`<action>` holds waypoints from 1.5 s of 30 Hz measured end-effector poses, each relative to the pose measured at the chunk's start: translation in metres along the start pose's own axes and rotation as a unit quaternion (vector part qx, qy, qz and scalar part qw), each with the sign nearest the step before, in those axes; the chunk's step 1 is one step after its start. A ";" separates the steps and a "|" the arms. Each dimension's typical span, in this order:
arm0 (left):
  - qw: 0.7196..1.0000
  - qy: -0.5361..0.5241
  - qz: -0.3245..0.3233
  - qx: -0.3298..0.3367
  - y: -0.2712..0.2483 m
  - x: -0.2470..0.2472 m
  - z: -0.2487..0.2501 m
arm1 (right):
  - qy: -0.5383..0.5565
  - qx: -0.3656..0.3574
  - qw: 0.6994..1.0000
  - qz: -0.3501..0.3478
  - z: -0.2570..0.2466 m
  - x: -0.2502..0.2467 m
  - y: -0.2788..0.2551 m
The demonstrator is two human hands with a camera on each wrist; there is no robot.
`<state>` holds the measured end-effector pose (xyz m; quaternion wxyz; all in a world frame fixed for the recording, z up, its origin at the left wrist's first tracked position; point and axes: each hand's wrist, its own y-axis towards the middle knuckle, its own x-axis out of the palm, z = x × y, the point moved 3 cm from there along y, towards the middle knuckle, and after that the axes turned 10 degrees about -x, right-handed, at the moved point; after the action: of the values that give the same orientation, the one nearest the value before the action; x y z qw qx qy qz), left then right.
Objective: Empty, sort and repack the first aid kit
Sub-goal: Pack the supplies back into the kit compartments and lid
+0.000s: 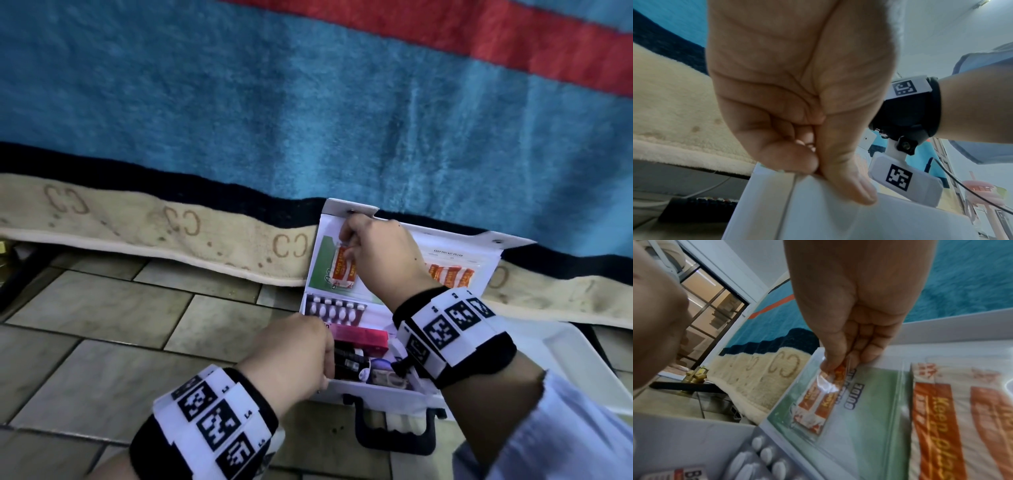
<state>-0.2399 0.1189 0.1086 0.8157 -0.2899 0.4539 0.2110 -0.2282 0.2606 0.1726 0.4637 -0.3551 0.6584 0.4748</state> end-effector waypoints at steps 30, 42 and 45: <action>0.992 0.110 0.040 -0.043 -0.002 0.010 0.038 | 0.002 0.142 0.940 -0.312 0.166 -0.024 -0.300; 0.993 0.106 -0.012 -0.047 0.018 0.006 0.029 | -0.104 0.127 0.910 -0.380 0.156 -0.014 -0.269; 0.996 0.077 -0.019 -0.051 0.017 0.007 0.028 | -0.096 0.119 0.911 -0.382 0.159 -0.017 -0.265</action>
<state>-0.2296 0.1506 0.1097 0.7663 -0.3547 0.4987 0.1955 0.0609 0.3341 0.0910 0.7092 -0.4748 0.4763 0.2115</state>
